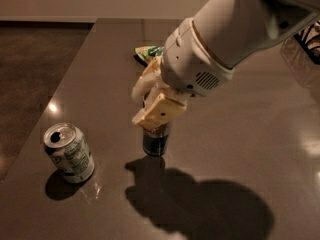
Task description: Move redbull can near 7up can
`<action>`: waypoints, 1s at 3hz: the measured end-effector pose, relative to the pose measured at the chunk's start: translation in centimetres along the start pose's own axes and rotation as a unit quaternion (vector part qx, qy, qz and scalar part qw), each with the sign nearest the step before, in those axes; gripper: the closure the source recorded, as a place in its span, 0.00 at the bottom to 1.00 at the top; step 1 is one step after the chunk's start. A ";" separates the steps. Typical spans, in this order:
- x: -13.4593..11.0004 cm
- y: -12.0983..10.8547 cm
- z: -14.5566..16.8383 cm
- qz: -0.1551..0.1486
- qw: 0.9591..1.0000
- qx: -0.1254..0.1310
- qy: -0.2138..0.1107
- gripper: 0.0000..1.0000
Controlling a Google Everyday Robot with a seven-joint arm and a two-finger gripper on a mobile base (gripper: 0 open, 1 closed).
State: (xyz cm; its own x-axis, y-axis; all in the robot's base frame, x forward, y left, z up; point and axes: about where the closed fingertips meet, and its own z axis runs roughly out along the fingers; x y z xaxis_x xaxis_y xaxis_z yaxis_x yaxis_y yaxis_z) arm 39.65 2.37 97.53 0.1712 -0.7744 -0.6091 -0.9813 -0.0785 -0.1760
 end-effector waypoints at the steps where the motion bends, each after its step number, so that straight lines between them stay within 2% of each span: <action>1: -3.2 1.5 0.9 -0.032 0.999 -0.007 -0.018 1.00; 2: -5.0 2.5 2.7 -0.058 0.998 -0.006 -0.015 1.00; 3: -5.5 2.7 4.6 -0.073 0.997 -0.005 -0.005 1.00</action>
Offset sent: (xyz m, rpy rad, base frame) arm -0.0358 0.0789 -0.0181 -0.0003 -0.0745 0.1393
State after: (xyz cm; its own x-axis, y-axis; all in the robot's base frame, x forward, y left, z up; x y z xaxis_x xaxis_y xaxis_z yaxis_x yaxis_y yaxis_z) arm 36.49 9.31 96.91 0.3123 -0.7483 -0.5853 -0.9469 -0.1958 -0.2549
